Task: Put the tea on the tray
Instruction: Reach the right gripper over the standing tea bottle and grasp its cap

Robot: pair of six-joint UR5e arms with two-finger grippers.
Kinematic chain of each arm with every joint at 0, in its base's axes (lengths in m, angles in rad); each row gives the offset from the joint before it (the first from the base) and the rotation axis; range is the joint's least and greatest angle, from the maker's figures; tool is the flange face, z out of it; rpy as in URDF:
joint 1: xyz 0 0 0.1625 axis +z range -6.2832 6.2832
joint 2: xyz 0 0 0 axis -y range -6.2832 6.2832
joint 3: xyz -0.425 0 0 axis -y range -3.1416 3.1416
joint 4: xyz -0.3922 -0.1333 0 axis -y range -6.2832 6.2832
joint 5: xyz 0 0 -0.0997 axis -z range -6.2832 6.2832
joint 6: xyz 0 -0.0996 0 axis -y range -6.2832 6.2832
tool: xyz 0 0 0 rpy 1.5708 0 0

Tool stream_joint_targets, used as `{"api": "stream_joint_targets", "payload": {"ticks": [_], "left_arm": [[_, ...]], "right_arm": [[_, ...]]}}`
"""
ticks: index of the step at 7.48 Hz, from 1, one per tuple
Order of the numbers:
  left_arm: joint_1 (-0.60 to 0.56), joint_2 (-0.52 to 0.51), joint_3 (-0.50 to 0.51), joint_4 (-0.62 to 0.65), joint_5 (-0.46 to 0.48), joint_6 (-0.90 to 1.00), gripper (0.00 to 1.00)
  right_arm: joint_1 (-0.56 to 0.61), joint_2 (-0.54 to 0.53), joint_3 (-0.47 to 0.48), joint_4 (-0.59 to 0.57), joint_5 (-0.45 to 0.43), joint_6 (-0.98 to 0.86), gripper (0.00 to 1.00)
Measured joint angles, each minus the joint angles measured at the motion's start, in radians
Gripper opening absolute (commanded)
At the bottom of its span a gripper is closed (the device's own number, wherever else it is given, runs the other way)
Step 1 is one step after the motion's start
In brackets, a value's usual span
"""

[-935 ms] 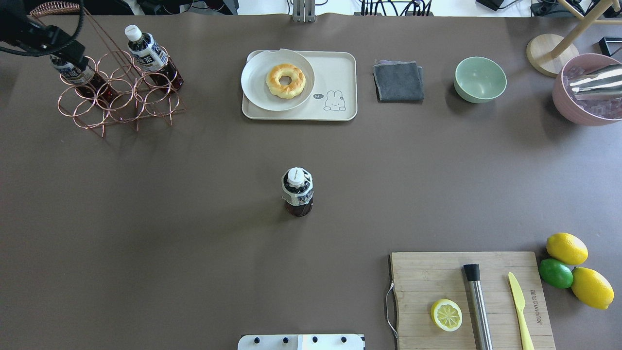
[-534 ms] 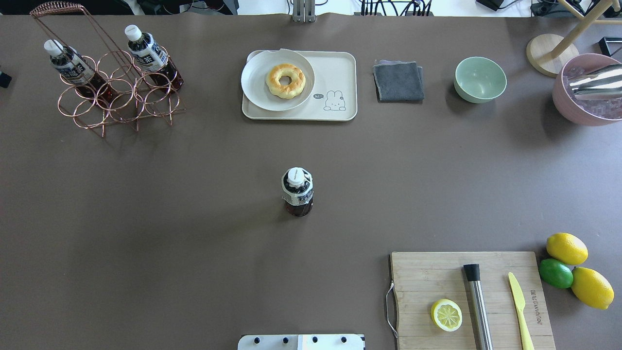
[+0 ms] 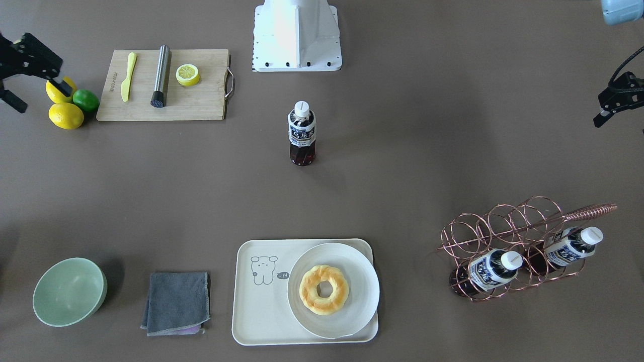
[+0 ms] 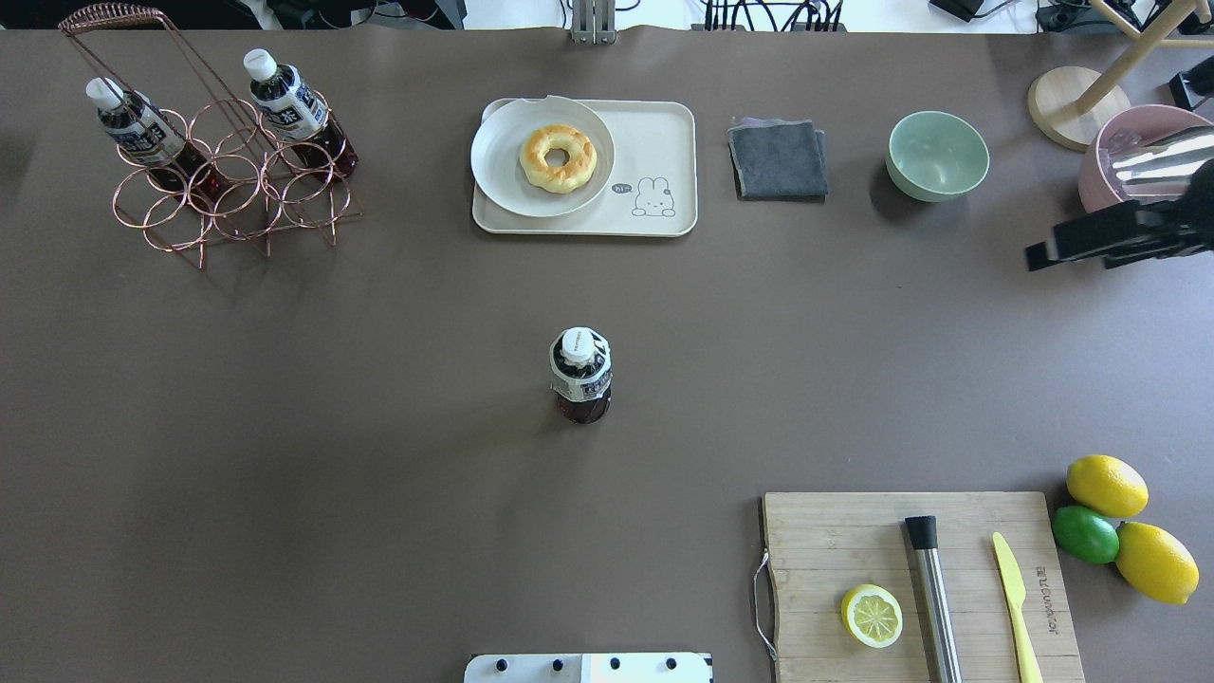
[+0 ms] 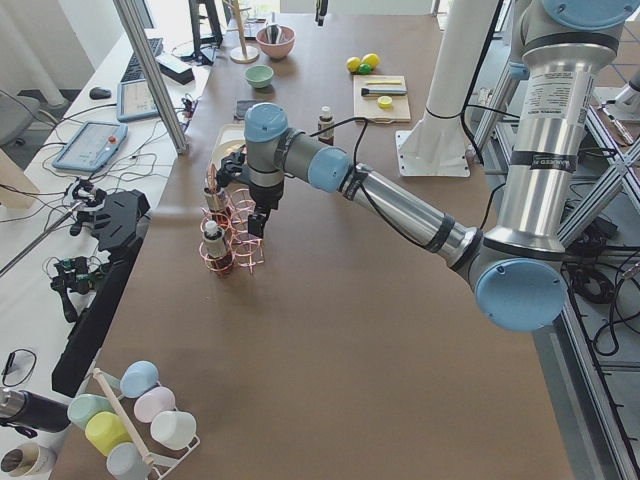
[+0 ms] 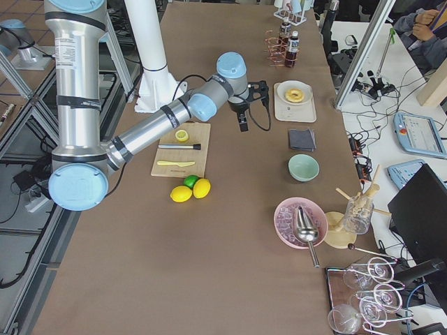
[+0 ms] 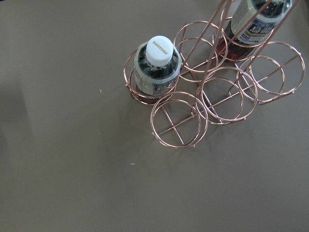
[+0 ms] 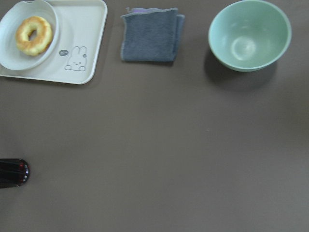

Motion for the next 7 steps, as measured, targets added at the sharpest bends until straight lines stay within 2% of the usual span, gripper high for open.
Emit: {"api": "stream_joint_targets", "payload": {"ticks": [2,3,5,6,7], "left_arm": [[-0.005,0.014,0.025,-0.033,-0.026,0.004,0.96],[-0.005,0.014,0.049,-0.059,-0.030,0.005,0.96],[-0.006,0.018,0.097,-0.119,-0.032,0.004,0.96],[-0.006,0.020,0.104,-0.132,-0.032,0.003,0.96],[-0.006,0.020,0.107,-0.136,-0.033,0.001,0.96]], "right_arm": [[-0.234,0.189,0.004,-0.039,-0.136,0.321,1.00],[-0.341,0.302,0.003,-0.119,-0.228,0.416,1.00],[-0.556,0.566,-0.019,-0.389,-0.484,0.480,0.99],[-0.619,0.666,-0.056,-0.472,-0.547,0.503,0.98],[-0.666,0.742,-0.112,-0.504,-0.592,0.551,0.94]]}}
